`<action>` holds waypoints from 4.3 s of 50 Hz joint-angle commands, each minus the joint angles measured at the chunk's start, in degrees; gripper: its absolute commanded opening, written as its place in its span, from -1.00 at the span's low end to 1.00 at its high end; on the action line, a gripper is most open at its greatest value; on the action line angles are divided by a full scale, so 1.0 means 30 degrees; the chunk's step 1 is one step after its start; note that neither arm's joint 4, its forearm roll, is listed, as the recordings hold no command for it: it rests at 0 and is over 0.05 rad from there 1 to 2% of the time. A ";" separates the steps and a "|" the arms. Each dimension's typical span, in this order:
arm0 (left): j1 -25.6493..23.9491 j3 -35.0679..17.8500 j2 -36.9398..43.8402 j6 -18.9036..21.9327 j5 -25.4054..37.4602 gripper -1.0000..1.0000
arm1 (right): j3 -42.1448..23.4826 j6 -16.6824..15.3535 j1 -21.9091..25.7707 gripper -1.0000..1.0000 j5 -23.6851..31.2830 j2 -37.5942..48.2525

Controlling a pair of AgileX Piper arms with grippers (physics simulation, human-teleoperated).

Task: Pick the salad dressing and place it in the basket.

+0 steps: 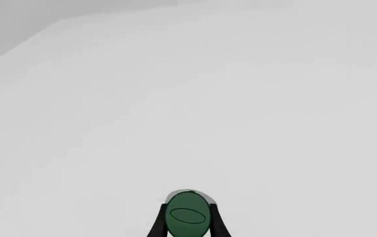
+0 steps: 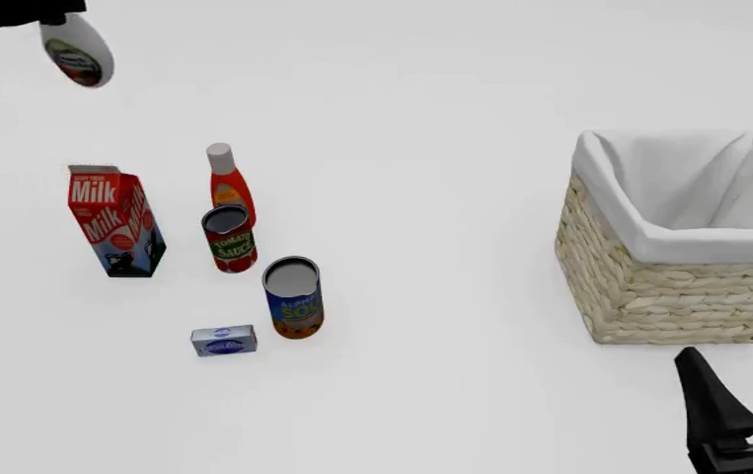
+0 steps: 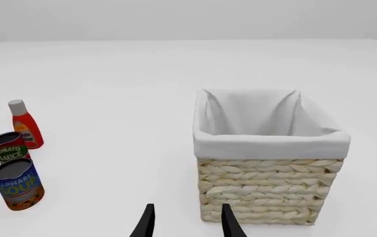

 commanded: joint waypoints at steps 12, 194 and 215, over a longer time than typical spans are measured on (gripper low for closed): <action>-0.6123 0.4243 -0.4204 0.0584 -0.1127 -1.00 | 0.0000 0.0006 0.0183 1.00 -0.0070 -0.0002; -1.9218 1.0991 -0.2479 -0.2024 -0.7376 -1.00 | -0.8933 -0.6074 0.6399 1.00 0.3471 0.7407; -1.9393 1.1304 -0.2751 -0.2038 -0.7517 -1.00 | -1.1383 -0.5561 0.7575 1.00 0.3460 1.0823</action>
